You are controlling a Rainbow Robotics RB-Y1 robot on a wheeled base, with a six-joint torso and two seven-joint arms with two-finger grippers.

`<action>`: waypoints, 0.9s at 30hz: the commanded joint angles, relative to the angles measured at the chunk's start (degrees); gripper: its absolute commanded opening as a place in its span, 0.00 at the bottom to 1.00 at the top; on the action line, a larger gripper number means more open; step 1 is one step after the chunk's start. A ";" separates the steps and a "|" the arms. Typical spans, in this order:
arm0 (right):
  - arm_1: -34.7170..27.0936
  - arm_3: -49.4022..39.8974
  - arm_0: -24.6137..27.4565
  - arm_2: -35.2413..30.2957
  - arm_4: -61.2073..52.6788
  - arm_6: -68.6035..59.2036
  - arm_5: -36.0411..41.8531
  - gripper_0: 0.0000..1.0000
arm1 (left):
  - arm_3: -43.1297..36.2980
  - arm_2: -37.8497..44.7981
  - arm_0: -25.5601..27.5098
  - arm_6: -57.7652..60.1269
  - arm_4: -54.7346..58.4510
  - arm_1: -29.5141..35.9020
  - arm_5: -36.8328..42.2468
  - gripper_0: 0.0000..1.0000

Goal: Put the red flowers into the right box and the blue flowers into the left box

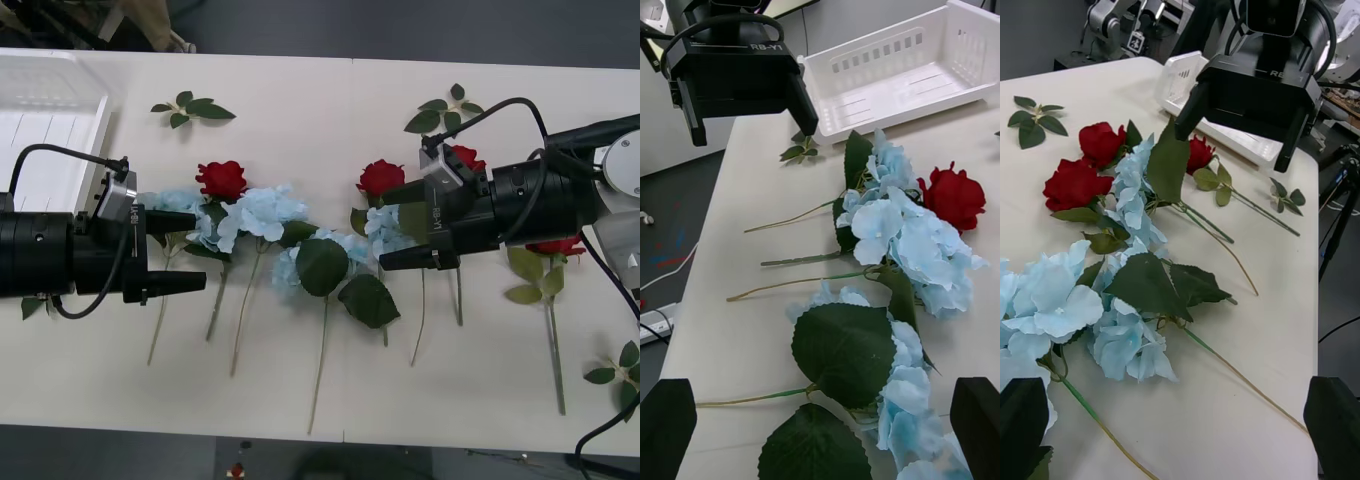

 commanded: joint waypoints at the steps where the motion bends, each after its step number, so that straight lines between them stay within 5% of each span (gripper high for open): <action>1: -1.83 -0.92 0.37 -0.04 -0.59 0.14 -0.30 1.00 | -0.56 0.38 0.78 0.22 0.35 0.19 -0.17 1.00; 2: -0.69 0.75 3.44 0.92 0.12 0.14 -0.12 1.00 | -0.56 0.38 0.78 0.22 0.35 0.19 -0.17 1.00; 9: -1.21 0.14 3.79 0.22 0.21 0.14 0.40 1.00 | 1.98 -0.42 3.06 0.22 7.73 -3.24 -0.70 1.00; 15: -4.11 -8.04 3.79 -1.80 2.93 -1.41 4.18 1.00 | 0.49 2.84 0.87 5.63 6.77 1.68 -1.93 1.00; 27: -9.56 -19.02 8.98 -15.07 4.07 -53.35 20.44 1.00 | 0.40 3.10 -2.30 34.02 -8.53 13.02 -2.28 1.00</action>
